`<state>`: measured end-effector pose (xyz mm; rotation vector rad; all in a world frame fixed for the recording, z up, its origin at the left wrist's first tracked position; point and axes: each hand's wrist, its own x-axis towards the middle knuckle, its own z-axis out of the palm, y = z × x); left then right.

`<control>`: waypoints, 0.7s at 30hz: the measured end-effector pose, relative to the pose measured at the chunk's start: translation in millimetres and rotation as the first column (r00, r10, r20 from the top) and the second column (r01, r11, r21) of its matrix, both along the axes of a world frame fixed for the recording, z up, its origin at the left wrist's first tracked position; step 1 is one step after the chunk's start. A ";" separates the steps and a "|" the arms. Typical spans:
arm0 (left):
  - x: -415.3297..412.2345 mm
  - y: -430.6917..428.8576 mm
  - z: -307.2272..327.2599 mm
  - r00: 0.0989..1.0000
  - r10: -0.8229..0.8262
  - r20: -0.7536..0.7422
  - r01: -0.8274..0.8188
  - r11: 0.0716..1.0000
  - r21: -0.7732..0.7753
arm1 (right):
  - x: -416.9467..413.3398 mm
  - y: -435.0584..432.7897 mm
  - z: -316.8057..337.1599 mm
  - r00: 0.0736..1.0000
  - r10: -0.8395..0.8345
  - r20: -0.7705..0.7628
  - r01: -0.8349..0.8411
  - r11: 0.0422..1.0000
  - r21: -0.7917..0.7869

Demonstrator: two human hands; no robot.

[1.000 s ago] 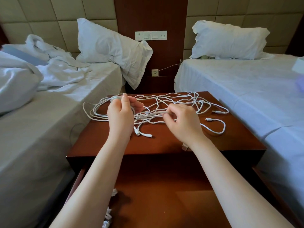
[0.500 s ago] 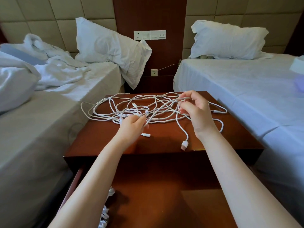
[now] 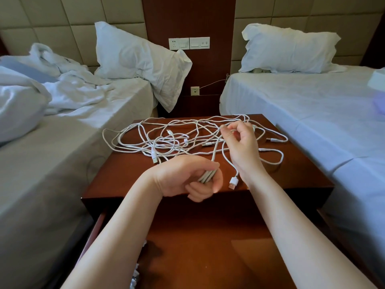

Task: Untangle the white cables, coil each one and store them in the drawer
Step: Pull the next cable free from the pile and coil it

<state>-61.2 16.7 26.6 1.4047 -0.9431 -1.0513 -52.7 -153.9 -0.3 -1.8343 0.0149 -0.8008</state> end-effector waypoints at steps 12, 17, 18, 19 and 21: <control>10.9 2.7 20.7 0.660 0.636 -0.400 -0.740 0.457 -0.493 | -6.3 31.3 -14.4 0.933 0.267 -0.241 -0.354 0.804 -0.478; 32.1 17.0 0.9 0.265 0.919 -0.293 -0.864 0.091 -0.495 | -8.5 33.1 -8.3 0.927 0.238 -0.290 -0.369 0.715 -0.594; 35.9 20.8 -3.5 0.195 0.958 -0.210 -0.863 0.066 -0.502 | -8.2 30.2 -6.9 0.928 0.239 -0.284 -0.365 0.725 -0.584; 38.2 23.7 -7.8 0.143 0.981 -0.132 -0.861 0.057 -0.506 | -7.9 27.5 -5.3 0.928 0.250 -0.276 -0.367 0.737 -0.568; 43.0 27.6 -15.9 -0.004 0.994 0.109 -0.851 0.053 -0.523 | -8.9 25.4 -0.6 0.930 0.274 -0.244 -0.365 0.760 -0.538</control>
